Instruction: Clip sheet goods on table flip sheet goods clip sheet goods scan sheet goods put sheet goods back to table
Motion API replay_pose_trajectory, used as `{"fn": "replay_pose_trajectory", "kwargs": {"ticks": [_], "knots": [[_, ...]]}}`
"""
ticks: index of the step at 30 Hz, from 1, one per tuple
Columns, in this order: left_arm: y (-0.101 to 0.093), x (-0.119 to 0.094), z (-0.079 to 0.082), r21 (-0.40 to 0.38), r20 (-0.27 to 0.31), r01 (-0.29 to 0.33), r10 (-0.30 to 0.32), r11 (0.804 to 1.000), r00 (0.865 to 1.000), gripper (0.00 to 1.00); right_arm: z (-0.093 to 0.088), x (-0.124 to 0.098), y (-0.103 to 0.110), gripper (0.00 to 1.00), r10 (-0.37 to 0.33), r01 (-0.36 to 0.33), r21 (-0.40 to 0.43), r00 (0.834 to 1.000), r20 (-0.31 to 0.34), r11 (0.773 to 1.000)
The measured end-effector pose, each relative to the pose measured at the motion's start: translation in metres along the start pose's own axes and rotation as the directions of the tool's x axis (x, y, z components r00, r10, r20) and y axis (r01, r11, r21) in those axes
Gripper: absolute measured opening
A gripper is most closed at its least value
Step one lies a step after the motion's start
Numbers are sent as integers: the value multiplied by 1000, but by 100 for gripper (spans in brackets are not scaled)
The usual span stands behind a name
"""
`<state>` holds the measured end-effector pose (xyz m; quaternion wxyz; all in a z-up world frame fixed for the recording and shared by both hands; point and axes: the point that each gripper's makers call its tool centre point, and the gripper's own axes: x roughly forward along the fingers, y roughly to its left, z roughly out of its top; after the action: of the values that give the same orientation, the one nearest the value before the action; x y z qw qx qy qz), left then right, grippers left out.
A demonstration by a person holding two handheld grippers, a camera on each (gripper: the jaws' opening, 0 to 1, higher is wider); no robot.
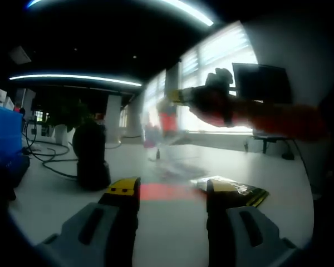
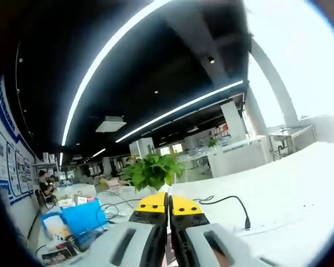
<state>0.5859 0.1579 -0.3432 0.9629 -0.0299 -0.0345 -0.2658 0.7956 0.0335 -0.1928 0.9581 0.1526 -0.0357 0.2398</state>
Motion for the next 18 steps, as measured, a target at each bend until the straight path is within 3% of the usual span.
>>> {"fn": "replay_pose_trajectory", "kwargs": {"ticks": [9, 18], "knots": [[0, 0, 0, -2, 1, 3, -3, 1000, 1000, 40, -6, 9, 5, 0, -2, 2, -1, 999, 46, 1000], [-1, 0, -1, -2, 0, 6, -6, 1000, 1000, 40, -21, 20, 8, 0, 1, 0, -26, 999, 46, 1000]]}}
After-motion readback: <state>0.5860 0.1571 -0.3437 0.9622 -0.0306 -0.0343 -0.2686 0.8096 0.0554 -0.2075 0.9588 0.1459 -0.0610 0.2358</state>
